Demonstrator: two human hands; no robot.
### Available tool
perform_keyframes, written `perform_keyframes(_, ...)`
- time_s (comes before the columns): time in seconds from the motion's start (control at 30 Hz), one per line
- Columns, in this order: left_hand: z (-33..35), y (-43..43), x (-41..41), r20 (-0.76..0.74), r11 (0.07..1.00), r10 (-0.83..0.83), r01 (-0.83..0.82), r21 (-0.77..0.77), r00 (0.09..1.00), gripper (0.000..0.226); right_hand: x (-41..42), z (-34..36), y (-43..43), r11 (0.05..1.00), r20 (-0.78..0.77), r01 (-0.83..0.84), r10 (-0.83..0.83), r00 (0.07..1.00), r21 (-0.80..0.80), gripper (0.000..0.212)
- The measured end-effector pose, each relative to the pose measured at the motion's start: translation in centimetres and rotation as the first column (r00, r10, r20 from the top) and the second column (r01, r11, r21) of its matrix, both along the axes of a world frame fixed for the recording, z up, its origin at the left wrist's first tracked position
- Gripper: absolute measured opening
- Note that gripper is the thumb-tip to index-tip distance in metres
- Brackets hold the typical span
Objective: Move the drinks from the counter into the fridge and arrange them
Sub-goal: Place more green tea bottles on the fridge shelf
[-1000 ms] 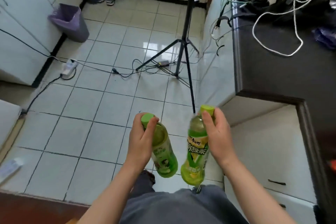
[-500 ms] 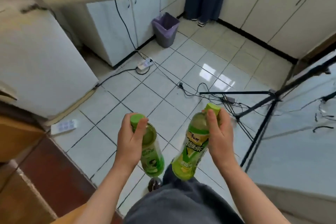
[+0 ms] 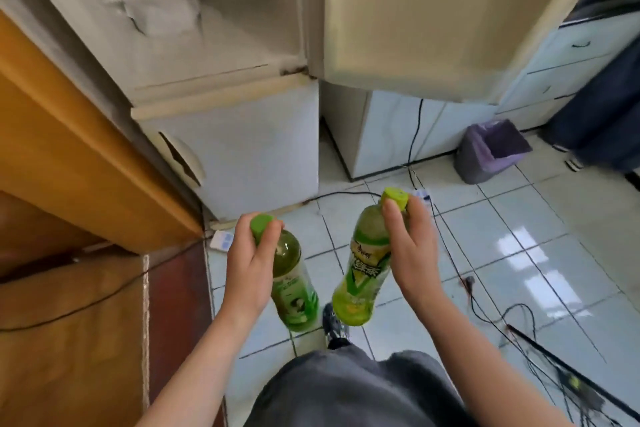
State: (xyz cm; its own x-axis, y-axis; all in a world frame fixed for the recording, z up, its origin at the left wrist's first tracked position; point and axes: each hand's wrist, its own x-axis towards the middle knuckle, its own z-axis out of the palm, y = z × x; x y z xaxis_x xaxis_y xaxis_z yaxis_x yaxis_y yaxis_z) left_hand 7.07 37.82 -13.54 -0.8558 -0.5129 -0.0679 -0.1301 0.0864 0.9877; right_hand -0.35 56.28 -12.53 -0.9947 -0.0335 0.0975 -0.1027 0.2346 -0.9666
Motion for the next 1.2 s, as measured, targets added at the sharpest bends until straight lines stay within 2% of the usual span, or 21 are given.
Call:
perform_keyframes(0.13, 2.0, -5.1, -5.7, -0.054, 0.991, 0.132, -0.133, -0.031, 0.99, 0.037, -8.5, 1.7, -6.5, 0.988, -0.027, -0.153, 0.152, 0.988, -0.027, 0.015)
perform_keyframes(0.2, 2.3, -7.4, -7.6, -0.064, 0.975, 0.218, -0.22, -0.032, 0.974, 0.028, -11.6, 2.4, -9.9, 0.973, -0.025, -0.227, 0.226, 0.974, -0.038, 0.014)
perform_keyframes(0.27, 2.5, -9.6, -8.8, -0.059, 0.955, 0.293, -0.296, -0.03, 0.954, 0.023, -13.8, 3.0, -13.0, 0.958, -0.015, -0.284, 0.284, 0.959, -0.023, 0.014)
perform_keyframes(0.43, 2.3, -15.7, -12.3, -0.068, 0.916, 0.4, -0.402, -0.014, 0.914, 0.027, -18.6, 2.6, -20.0, 0.929, -0.002, -0.37, 0.37, 0.929, -0.004, 0.015)
perform_keyframes(0.63, 3.1, -24.5, -18.9, -0.106, 0.943, 0.328, -0.331, -0.013, 0.939, 0.027, -23.8, 3.4, -28.3, 0.929, -0.052, -0.37, 0.37, 0.927, 0.016, 0.02)
perform_keyframes(0.77, 6.7, -30.7, -24.1, -0.211, 0.966, 0.208, -0.235, -0.11, 0.955, 0.022, -27.7, 6.9, -33.9, 0.924, -0.182, -0.38, 0.38, 0.907, 0.035, 0.008)
perform_keyframes(0.83, 8.9, -33.7, -26.5, -0.275, 0.972, 0.137, -0.183, -0.148, 0.952, 0.032, -29.5, 8.8, -36.5, 0.93, -0.276, -0.365, 0.362, 0.89, 0.043, 0.01)
perform_keyframes(0.93, 12.0, -37.7, -29.9, -0.371, 0.955, 0.082, -0.179, -0.236, 0.925, 0.032, -32.2, 11.4, -40.2, 0.947, -0.404, -0.32, 0.303, 0.863, 0.027, 0.016)
perform_keyframes(1.2, 19.3, -44.3, -37.8, -0.584, 0.932, 0.074, -0.265, -0.249, 0.809, 0.016, -38.7, 19.0, -47.1, 0.957, -0.593, -0.275, 0.168, 0.787, -0.094, 0.008)
